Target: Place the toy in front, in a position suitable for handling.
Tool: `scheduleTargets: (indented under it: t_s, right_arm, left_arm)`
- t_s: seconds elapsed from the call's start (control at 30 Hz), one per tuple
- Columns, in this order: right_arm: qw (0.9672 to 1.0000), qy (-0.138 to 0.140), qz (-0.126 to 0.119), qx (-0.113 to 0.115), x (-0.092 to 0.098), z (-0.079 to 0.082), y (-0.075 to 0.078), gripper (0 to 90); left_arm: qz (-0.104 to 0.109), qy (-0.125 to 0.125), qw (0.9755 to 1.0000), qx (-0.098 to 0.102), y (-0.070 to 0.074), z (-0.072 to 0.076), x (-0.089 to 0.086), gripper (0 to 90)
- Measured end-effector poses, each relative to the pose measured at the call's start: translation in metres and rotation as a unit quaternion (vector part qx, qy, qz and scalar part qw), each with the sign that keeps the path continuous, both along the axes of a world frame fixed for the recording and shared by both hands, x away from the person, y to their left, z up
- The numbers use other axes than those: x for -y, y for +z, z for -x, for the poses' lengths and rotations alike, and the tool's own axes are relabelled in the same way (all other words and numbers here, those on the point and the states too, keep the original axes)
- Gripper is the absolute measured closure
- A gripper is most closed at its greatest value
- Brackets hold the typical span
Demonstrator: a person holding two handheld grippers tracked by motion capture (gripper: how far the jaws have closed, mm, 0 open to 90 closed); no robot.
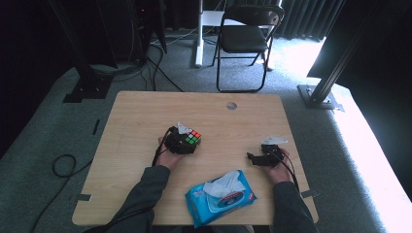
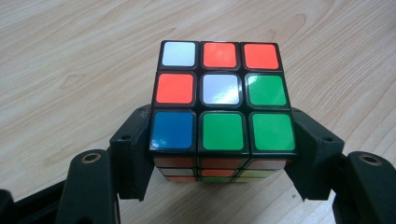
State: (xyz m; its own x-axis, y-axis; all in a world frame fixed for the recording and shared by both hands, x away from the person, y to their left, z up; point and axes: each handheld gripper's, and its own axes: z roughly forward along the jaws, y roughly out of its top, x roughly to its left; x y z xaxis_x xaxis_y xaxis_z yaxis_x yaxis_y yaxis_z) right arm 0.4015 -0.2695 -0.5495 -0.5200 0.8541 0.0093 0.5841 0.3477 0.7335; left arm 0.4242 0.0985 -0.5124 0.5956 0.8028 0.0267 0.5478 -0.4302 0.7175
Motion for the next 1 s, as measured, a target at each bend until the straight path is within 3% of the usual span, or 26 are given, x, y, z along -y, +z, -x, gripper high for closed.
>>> scheduleTargets:
  t_s: [0.5,0.73,1.0]
  right_arm:
    - [1.0000,0.000,0.001,0.001,0.000,0.000,0.000,20.4]
    - [1.0000,0.000,0.001,0.000,0.000,0.000,0.000,20.4]
    - [1.0000,0.001,0.001,0.001,0.000,0.000,0.000,20.4]
  left_arm:
    - [0.003,-0.011,0.9999,-0.008,-0.006,0.001,0.003,33.8]
    - [0.023,-0.009,0.9997,0.005,0.001,0.006,-0.001,20.5]
    - [0.054,0.001,0.9984,0.016,0.005,0.024,-0.020,20.6]
